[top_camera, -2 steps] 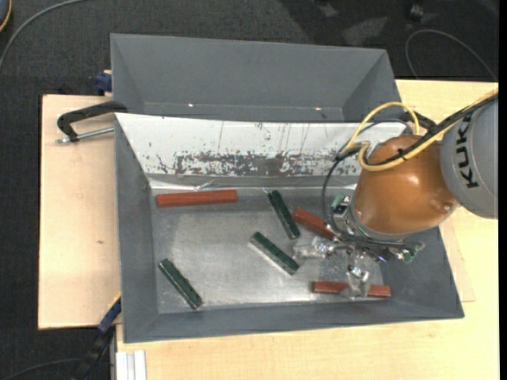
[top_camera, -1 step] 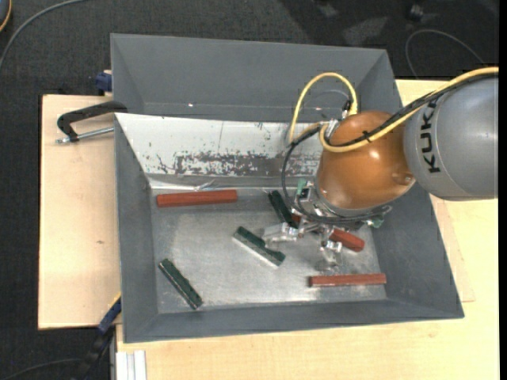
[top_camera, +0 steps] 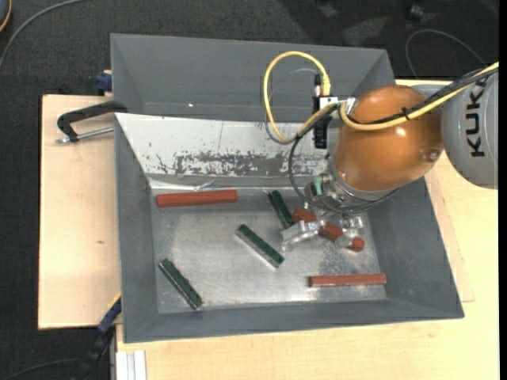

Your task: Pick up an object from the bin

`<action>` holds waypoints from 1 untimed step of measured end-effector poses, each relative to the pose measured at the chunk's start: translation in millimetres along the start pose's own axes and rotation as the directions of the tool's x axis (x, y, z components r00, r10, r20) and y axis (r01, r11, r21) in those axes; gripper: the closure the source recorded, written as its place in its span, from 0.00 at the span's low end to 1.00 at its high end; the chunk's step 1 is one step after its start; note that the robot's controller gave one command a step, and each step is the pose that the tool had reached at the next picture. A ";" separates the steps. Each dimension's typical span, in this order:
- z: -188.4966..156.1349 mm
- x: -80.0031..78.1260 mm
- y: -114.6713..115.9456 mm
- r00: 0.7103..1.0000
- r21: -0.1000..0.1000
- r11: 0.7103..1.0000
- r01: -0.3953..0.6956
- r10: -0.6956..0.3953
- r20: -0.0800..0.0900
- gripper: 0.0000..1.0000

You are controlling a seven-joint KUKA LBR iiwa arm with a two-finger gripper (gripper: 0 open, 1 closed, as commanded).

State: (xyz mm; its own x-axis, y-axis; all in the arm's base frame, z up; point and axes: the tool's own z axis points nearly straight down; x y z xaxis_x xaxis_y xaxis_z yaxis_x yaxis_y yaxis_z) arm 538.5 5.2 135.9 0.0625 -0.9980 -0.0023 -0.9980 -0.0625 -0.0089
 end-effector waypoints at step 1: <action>31.0 22.2 -62.4 0.941 -0.004 0.941 0.337 -0.337 0.002 0.00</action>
Offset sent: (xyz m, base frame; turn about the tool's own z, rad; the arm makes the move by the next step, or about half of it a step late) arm 0.0627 -0.0187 -0.0306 -0.3486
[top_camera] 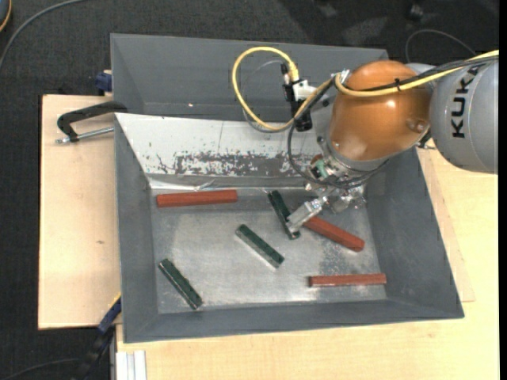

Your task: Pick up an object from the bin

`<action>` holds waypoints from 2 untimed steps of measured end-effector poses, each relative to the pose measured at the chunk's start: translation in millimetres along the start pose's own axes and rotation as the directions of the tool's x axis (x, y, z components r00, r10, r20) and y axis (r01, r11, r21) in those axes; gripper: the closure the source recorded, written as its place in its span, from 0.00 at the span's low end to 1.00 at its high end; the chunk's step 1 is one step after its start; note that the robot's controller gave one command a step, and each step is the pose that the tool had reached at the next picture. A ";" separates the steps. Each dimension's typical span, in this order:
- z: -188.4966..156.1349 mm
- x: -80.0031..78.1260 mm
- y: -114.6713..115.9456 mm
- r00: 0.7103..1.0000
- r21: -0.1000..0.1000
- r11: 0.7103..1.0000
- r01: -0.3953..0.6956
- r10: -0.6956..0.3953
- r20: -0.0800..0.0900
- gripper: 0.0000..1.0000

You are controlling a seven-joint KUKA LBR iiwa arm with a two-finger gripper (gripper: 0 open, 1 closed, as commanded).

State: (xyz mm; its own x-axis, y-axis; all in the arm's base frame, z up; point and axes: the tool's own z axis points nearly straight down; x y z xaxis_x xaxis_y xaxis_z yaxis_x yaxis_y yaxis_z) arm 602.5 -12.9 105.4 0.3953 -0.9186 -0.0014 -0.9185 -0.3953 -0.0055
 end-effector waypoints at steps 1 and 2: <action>35.6 0.1 20.4 0.998 -0.007 0.998 -0.056 0.057 0.002 0.00; 33.6 52.6 24.1 0.993 0.002 0.993 -0.115 0.115 -0.002 0.00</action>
Offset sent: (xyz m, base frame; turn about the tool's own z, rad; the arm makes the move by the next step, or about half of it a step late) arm -0.0184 -0.0092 -0.0354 0.0522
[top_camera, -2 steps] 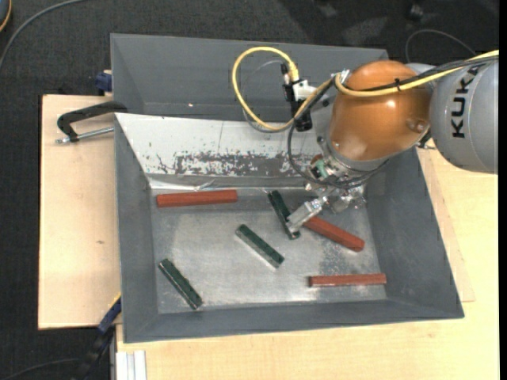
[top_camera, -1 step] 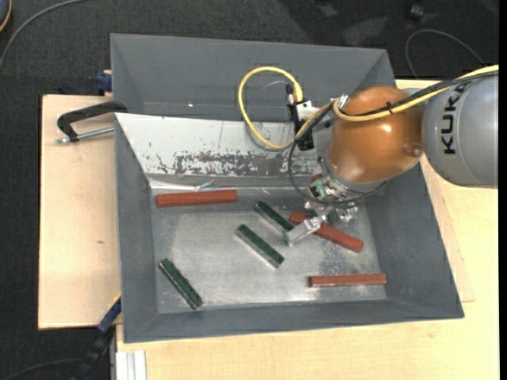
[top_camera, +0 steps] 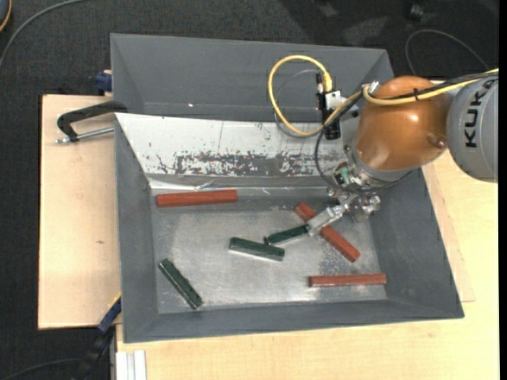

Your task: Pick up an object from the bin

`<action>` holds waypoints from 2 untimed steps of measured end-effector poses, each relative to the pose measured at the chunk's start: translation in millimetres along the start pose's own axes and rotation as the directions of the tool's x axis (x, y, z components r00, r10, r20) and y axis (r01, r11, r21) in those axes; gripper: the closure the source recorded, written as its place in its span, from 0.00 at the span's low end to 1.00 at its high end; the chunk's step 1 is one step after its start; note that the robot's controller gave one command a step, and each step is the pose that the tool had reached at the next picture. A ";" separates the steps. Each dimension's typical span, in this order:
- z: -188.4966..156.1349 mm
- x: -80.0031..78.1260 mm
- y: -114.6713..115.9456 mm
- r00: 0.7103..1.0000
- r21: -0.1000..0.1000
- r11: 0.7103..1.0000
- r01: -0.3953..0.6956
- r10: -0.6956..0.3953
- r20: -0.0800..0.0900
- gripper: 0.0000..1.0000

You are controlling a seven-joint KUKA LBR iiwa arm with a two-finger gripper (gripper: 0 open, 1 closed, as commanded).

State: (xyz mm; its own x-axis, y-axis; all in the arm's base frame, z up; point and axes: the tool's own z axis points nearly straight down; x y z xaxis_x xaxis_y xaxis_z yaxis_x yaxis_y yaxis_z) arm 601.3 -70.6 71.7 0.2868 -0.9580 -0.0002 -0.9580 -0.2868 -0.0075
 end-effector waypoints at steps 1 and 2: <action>-2.0 -2.4 -1.3 1.000 -0.001 1.000 0.004 -0.004 0.000 1.00; -0.8 39.5 15.9 1.000 -0.001 1.000 -0.028 0.028 -0.001 1.00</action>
Offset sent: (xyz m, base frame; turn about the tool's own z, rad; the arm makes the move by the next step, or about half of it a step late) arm 0.0000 0.0000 0.0000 0.0000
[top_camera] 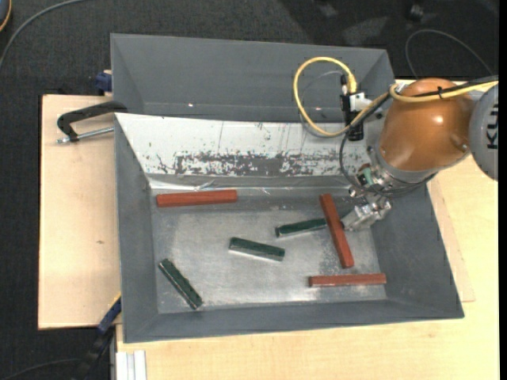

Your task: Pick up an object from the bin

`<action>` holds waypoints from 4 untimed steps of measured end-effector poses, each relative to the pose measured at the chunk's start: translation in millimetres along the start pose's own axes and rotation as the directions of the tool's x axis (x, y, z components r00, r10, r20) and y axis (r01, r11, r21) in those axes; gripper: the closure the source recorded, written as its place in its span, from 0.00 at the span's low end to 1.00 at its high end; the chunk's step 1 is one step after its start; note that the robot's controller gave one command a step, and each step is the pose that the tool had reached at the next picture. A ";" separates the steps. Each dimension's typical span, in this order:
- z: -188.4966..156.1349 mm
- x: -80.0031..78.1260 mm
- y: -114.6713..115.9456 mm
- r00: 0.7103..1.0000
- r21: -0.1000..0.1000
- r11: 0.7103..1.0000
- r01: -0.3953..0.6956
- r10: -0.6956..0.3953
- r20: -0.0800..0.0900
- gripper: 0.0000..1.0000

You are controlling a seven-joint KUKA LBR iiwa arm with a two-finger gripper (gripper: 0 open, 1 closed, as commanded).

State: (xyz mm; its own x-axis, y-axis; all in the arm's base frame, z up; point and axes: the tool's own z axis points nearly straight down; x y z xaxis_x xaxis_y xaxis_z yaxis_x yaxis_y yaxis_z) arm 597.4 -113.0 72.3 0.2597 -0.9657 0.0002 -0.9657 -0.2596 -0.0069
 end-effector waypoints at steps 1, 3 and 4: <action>-73.9 -32.3 31.2 0.956 -0.002 0.956 -0.295 0.295 0.000 1.00; 1.0 -82.2 -16.0 0.986 -0.006 0.986 -0.164 0.164 0.004 0.00; -3.9 -78.0 -16.5 0.986 -0.001 0.986 -0.169 0.169 0.000 1.00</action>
Offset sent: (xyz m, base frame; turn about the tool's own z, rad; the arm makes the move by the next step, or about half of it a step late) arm -0.0409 0.0214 0.0704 0.2981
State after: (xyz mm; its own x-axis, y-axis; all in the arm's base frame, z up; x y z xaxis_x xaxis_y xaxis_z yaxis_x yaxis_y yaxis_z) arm 593.1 -33.3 76.3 0.0928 -0.9957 -0.0012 -0.9957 -0.0927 -0.0058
